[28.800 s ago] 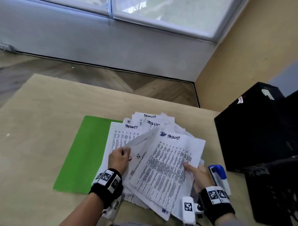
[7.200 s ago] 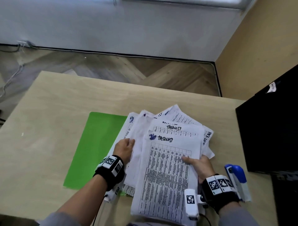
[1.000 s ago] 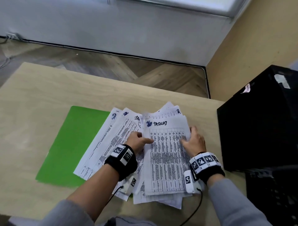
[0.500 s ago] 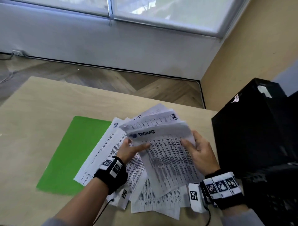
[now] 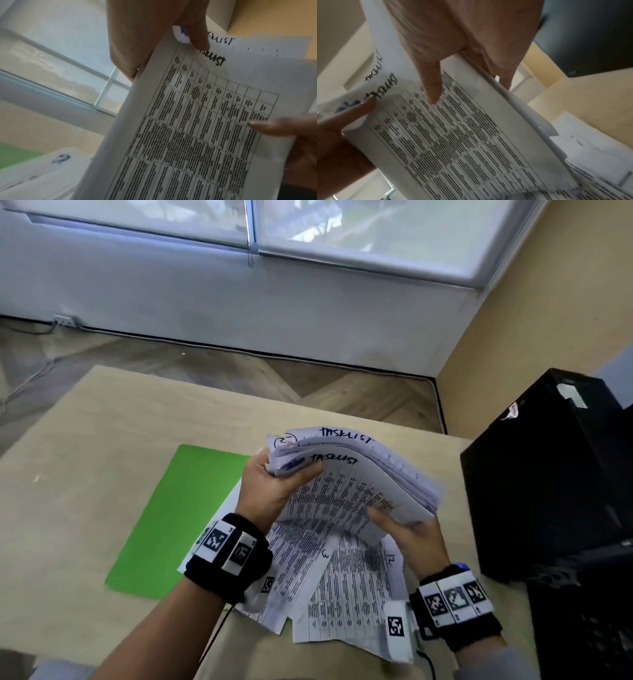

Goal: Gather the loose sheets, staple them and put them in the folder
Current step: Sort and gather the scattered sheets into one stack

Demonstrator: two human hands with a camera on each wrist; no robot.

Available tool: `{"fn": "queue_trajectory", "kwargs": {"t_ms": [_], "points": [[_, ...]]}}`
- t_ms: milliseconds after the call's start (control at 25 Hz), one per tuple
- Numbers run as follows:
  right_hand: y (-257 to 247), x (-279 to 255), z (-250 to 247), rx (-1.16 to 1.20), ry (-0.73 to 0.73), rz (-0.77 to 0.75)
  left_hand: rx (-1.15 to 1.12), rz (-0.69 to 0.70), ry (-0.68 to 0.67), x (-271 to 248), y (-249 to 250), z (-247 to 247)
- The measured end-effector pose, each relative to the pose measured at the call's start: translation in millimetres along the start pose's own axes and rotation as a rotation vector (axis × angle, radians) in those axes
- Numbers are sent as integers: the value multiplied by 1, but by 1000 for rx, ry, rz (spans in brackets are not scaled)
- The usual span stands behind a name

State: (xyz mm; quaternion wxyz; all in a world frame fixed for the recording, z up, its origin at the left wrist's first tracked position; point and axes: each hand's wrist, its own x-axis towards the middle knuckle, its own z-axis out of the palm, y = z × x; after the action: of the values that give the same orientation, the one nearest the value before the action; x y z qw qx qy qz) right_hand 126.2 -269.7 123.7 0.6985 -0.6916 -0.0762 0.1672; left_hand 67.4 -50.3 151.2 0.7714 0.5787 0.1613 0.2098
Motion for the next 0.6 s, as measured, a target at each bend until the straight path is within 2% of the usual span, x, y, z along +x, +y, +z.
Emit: {"fn": "queue_trajectory", "kwargs": {"t_ms": [40,240,320,400,480,600], "points": [[4,1,2,-1,26,24,5,0,10,0,-3,-1],[10,5,2,-15,124,-60,28,18,9,-4,-6,9],[19,1,0,-60,89,43,59,-54,-30,-3,-15,8],[34,-2,-5,-167,30,173,198,-98,-109,-6,-21,5],[40,-8,-12,-166,30,214,205,-102,-52,-8,-17,4],[45,-14,-24,45,121,249,-145,-108,149,3,-3,-5]]}}
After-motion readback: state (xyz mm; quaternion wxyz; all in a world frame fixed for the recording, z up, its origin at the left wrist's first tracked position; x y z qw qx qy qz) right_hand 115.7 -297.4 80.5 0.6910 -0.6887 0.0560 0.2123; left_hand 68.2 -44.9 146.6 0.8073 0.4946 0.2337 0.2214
